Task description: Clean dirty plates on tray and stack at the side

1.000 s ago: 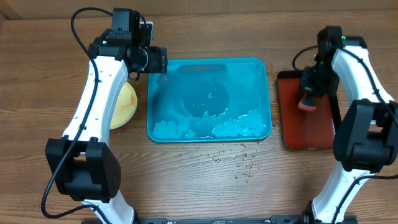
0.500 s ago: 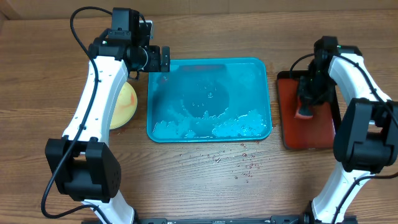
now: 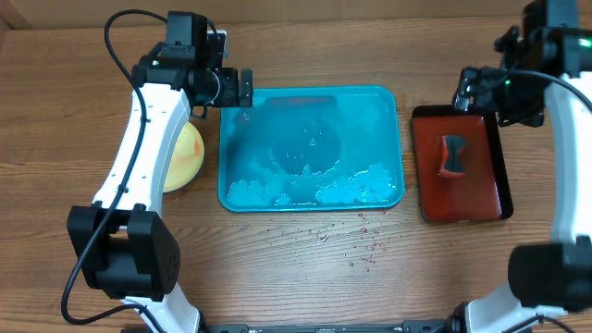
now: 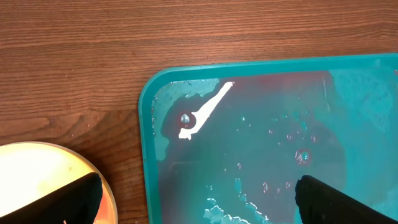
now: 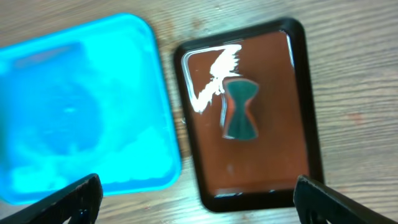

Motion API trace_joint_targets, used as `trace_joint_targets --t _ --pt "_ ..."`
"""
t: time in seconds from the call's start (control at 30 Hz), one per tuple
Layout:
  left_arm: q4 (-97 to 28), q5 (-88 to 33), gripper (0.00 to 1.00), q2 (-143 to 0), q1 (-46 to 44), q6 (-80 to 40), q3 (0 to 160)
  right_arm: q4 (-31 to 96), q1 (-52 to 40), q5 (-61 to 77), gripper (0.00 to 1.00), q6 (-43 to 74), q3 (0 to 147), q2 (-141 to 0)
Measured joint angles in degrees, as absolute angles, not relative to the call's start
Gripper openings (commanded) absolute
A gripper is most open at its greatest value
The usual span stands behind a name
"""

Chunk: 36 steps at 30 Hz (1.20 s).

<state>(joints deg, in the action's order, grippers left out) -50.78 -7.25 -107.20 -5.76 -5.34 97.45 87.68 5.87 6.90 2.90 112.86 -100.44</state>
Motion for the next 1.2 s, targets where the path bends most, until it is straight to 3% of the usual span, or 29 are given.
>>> trace_joint_targets --t 0.43,0.67,0.97,1.2 --pt "-50.81 -7.27 1.0 -107.2 -5.76 -5.34 97.45 95.07 5.87 14.41 1.0 5.3 115.55 -79.5" --pt "-50.78 -7.27 1.0 -107.2 -5.76 -5.34 97.45 96.49 5.85 12.99 1.0 5.13 115.61 -76.66" --pt "-50.81 -7.27 1.0 -107.2 -5.76 -5.34 97.45 80.99 5.87 12.62 1.0 4.99 112.77 -70.32" --pt "-50.78 -7.22 1.0 -107.2 -5.76 -5.34 97.45 57.36 5.85 12.64 1.0 4.86 92.47 -57.19"
